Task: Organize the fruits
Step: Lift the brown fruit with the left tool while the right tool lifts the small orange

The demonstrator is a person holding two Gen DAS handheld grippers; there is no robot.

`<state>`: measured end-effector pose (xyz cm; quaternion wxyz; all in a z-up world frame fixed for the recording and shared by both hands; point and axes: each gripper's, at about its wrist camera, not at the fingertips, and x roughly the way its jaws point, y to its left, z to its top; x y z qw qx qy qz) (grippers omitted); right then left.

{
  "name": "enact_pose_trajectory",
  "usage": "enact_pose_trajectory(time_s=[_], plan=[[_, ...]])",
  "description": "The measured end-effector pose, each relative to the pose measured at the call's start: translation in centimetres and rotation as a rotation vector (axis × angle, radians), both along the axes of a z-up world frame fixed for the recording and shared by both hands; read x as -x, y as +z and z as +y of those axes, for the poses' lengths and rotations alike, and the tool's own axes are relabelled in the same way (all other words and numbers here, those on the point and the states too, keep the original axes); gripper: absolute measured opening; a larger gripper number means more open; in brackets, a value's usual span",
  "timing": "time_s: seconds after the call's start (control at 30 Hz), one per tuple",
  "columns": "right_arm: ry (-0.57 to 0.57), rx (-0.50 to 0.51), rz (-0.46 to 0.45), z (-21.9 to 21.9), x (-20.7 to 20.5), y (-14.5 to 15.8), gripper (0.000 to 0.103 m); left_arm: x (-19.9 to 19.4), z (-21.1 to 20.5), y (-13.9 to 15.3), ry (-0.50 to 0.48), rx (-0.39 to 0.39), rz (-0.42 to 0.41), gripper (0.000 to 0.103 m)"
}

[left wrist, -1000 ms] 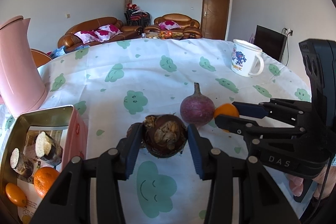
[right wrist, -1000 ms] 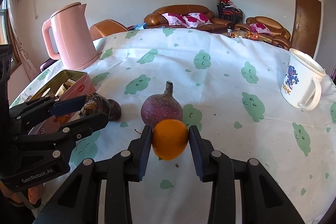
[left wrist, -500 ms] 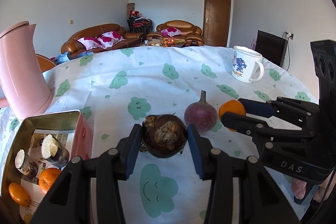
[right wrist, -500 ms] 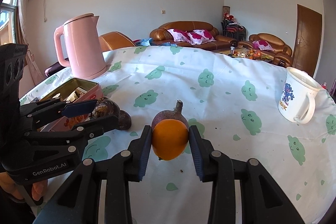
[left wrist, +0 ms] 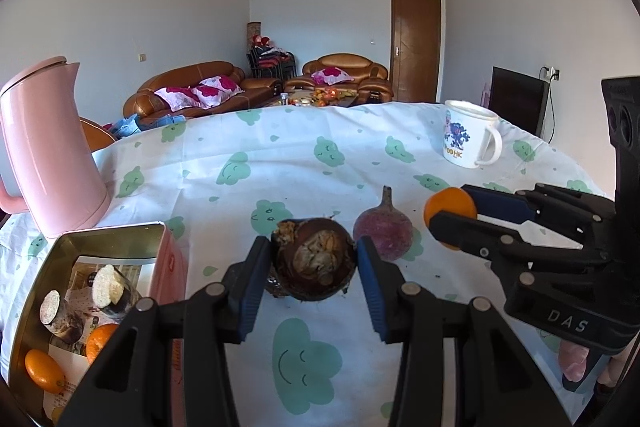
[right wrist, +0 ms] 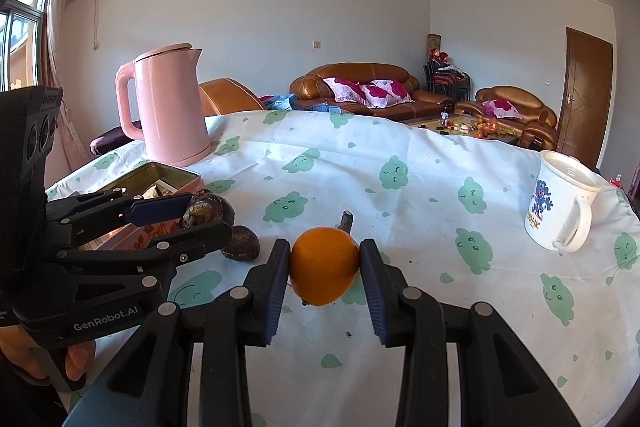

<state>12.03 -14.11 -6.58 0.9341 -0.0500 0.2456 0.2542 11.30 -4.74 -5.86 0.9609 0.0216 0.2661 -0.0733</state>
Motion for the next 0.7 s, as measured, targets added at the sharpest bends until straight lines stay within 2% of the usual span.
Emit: enact_pose_trajectory(time_s=[0.7], plan=[[0.009, -0.033, -0.074, -0.6, 1.4, 0.6, 0.038, 0.9, 0.1, 0.5, 0.015, -0.002, -0.054, 0.046]])
